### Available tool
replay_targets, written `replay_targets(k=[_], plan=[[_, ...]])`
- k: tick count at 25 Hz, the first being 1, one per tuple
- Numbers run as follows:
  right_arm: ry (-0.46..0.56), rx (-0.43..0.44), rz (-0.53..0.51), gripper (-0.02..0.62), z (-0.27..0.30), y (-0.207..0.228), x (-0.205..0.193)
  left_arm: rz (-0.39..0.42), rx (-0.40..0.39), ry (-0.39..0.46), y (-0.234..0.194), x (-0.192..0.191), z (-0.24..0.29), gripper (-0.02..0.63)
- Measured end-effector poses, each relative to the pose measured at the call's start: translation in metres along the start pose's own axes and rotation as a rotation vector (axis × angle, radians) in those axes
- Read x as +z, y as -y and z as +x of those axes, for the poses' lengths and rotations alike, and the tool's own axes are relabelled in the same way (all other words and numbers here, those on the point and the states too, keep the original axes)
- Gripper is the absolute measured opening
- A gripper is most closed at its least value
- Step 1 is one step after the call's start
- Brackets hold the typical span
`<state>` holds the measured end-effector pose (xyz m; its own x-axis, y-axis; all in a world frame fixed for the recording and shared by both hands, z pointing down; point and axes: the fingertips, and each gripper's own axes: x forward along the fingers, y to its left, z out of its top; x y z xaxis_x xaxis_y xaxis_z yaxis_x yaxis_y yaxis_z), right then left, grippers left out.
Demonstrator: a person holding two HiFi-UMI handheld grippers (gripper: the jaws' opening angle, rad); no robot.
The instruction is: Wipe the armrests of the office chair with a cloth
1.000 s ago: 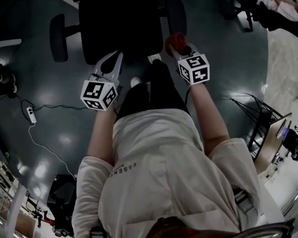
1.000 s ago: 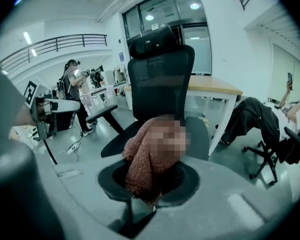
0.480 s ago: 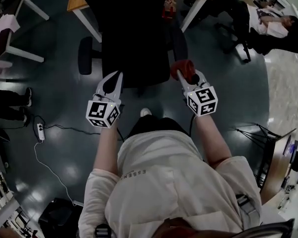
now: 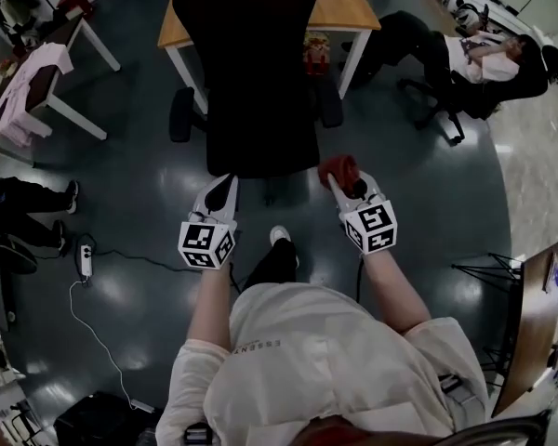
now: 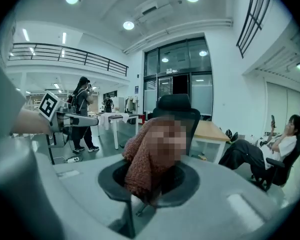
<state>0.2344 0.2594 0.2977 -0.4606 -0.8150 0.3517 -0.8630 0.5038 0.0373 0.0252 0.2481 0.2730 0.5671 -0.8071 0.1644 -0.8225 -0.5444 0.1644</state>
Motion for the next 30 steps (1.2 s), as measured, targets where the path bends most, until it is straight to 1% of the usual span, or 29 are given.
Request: replay_targets(k=[6, 11, 14, 18, 24, 26, 30], plan=[[0.023, -0.010, -0.025, 0.050, -0.063, -0.048, -0.003, 0.020, 0.022, 0.027, 0.039, -0.002, -0.077, 0.017], [0.056, -0.031, -0.039, 0.051, -0.098, -0.088, 0.005, 0.028, 0.005, 0.042, 0.051, -0.002, -0.126, 0.017], [0.065, -0.047, -0.038, 0.049, -0.112, -0.109, 0.006, 0.027, -0.019, 0.047, 0.055, -0.001, -0.148, 0.017], [0.060, -0.055, -0.040, 0.049, -0.128, -0.135, -0.002, 0.039, -0.059, 0.025, 0.068, -0.001, -0.172, 0.017], [0.070, -0.043, -0.025, 0.050, -0.127, -0.174, -0.019, 0.061, -0.065, 0.046, 0.062, -0.009, -0.201, 0.017], [0.070, -0.039, -0.022, 0.051, -0.129, -0.183, -0.018, 0.054, -0.072, 0.049, 0.062, -0.011, -0.209, 0.017], [0.054, -0.049, -0.020, 0.050, -0.145, -0.190, -0.015, 0.025, -0.099, 0.042, 0.075, -0.012, -0.221, 0.017]])
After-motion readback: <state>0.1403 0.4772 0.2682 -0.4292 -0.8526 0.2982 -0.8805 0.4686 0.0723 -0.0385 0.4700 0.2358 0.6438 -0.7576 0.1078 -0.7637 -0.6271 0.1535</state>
